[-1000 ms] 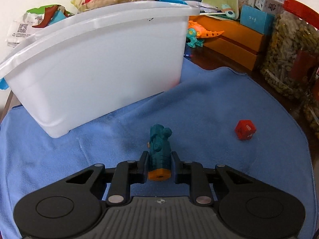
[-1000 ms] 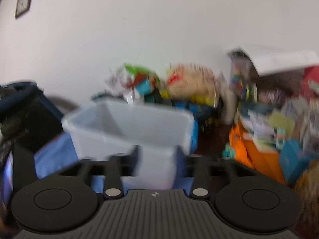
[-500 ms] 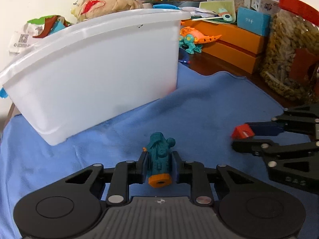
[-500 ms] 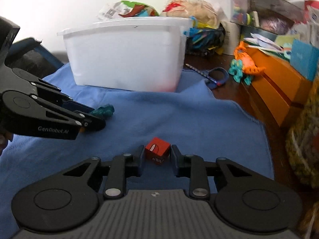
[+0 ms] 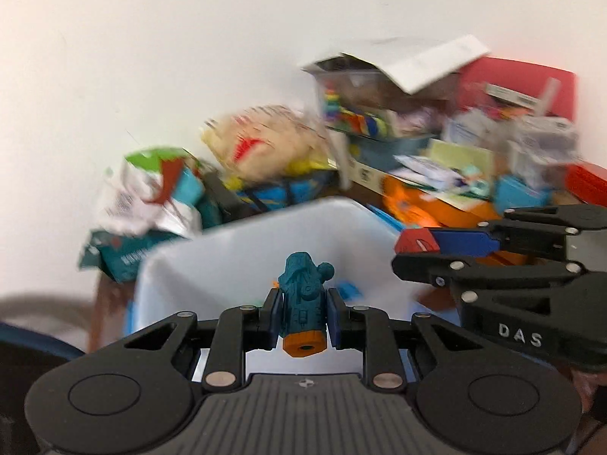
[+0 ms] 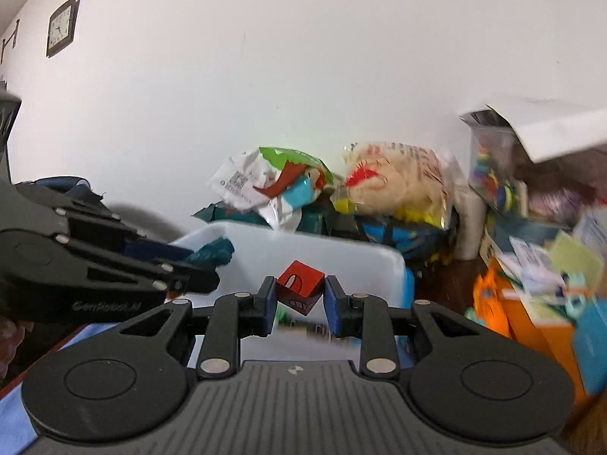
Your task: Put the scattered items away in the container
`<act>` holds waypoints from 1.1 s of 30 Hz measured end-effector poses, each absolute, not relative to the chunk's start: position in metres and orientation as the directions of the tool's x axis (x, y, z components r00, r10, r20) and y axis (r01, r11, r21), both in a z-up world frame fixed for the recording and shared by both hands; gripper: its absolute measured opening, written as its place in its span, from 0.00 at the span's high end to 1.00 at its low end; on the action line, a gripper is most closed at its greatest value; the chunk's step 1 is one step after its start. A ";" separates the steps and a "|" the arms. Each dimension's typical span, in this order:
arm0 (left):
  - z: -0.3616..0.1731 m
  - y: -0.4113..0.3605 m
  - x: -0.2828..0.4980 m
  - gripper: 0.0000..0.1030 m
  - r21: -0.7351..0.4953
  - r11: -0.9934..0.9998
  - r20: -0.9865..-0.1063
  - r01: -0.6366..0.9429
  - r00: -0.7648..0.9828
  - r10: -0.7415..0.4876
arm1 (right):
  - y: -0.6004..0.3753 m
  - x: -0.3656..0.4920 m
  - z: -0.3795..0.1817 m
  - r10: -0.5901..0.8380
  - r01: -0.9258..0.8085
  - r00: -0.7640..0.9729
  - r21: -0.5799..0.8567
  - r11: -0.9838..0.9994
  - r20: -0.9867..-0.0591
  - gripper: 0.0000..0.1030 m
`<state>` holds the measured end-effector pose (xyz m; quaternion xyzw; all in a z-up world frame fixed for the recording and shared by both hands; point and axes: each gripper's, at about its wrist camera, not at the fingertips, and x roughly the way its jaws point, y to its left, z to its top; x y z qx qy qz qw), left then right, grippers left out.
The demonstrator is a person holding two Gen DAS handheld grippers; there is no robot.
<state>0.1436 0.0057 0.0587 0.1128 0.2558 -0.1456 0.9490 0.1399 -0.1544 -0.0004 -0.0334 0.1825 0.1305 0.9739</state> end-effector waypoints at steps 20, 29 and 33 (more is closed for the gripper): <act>0.050 0.032 0.119 0.24 0.112 0.990 -0.585 0.080 0.811 0.001 | -0.158 0.127 -0.002 0.194 -0.200 0.909 0.021 0.980 -0.368 0.05; 0.040 0.030 0.082 0.25 0.066 0.997 -0.623 0.045 0.782 0.006 | -0.151 0.091 -0.010 0.189 -0.198 0.893 0.019 0.980 -0.408 0.03; 0.048 0.025 0.079 0.25 0.071 0.997 -0.614 0.030 0.789 0.020 | -0.153 0.089 -0.005 0.175 -0.175 0.892 0.040 0.984 -0.416 0.03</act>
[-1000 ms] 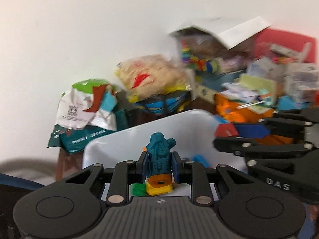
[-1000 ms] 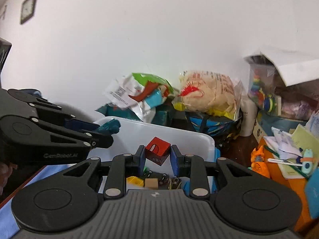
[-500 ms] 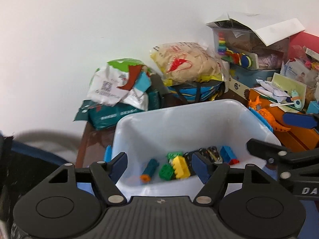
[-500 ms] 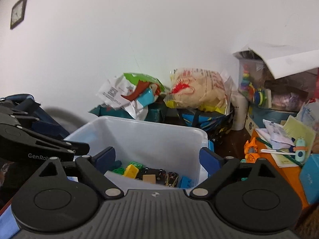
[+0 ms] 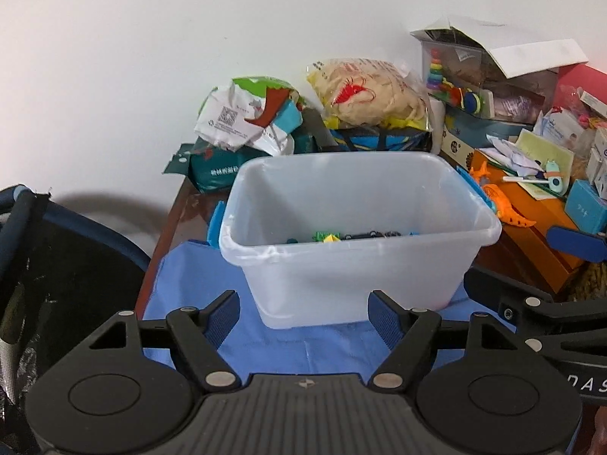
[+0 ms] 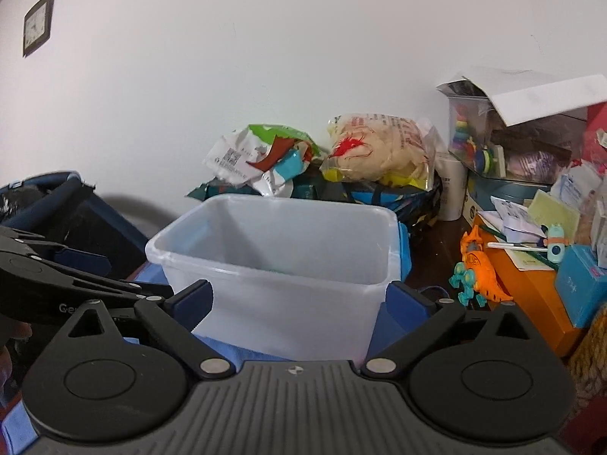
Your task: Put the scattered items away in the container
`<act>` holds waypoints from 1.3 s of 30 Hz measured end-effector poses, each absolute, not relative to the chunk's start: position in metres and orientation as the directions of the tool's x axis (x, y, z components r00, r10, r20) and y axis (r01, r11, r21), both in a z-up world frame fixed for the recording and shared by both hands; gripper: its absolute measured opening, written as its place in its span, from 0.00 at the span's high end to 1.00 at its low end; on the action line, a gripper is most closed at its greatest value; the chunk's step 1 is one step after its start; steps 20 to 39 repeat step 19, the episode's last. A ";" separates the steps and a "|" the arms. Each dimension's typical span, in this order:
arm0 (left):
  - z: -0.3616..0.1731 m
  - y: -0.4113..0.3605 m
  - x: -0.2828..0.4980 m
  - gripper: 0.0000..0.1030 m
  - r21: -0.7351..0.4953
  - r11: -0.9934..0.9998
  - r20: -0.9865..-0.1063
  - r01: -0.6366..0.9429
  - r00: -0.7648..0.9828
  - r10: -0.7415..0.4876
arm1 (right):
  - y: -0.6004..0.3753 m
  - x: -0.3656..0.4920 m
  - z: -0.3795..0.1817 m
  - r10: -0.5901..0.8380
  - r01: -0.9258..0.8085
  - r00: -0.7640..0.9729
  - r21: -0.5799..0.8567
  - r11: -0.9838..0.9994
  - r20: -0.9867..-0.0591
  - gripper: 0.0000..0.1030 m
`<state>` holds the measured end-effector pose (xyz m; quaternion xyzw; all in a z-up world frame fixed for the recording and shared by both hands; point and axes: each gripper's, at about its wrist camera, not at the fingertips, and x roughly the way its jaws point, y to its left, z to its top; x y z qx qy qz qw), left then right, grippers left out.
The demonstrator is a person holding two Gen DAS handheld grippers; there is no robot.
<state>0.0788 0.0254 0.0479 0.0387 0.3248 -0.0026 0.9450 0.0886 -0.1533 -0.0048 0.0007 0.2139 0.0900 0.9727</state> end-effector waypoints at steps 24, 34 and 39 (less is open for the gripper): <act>0.083 0.003 0.069 0.22 0.203 0.979 -0.477 -0.008 0.872 0.106 | -0.163 0.083 0.018 0.146 -0.138 0.935 0.045 0.989 -0.323 0.02; 0.083 0.003 0.069 0.22 0.203 0.979 -0.477 -0.008 0.872 0.106 | -0.163 0.083 0.018 0.146 -0.138 0.935 0.045 0.989 -0.323 0.02; 0.083 0.003 0.069 0.22 0.203 0.979 -0.477 -0.008 0.872 0.106 | -0.163 0.083 0.018 0.146 -0.138 0.935 0.045 0.989 -0.323 0.02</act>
